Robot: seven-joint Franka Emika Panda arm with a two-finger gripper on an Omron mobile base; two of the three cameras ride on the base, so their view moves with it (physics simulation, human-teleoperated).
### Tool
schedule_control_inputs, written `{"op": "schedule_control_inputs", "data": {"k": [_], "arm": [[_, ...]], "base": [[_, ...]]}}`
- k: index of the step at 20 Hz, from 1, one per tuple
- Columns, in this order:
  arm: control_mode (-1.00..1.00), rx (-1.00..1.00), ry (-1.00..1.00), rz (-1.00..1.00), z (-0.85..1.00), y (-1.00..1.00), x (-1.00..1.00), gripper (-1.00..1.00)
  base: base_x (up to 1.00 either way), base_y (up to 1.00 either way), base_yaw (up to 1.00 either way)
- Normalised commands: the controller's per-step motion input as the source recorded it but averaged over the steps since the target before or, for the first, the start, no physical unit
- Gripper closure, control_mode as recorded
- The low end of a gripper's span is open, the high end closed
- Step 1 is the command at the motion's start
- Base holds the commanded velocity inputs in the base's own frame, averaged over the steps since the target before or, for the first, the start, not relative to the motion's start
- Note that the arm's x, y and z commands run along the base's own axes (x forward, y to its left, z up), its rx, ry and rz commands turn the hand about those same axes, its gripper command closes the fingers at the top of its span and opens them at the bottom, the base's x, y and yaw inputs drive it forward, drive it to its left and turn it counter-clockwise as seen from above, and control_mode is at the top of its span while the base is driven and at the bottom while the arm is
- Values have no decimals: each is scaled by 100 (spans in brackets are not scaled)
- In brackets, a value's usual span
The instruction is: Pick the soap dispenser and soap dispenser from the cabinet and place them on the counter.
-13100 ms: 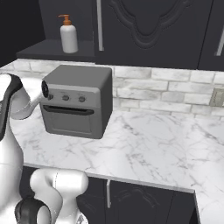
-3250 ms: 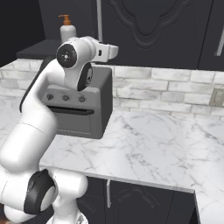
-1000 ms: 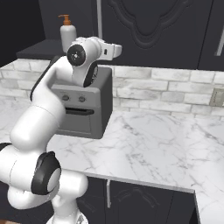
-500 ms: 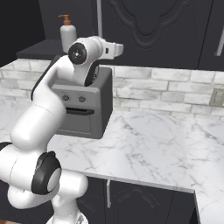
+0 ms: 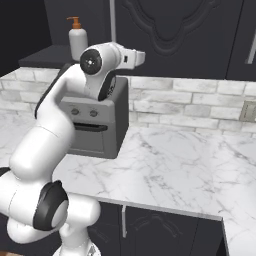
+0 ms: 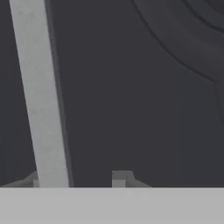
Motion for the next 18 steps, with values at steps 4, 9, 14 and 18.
{"op": "schedule_control_inputs", "data": {"k": [4,9,14,18], "arm": [[-100,0,0,-2,27,-67,-55,100],[-100,0,0,-1,31,-65,-50,100],[-100,0,0,0,38,-66,-49,100],[-100,0,0,-1,42,-70,-53,100]], "base": [[0,0,0],[0,0,0],[0,0,0],[0,0,0]]}}
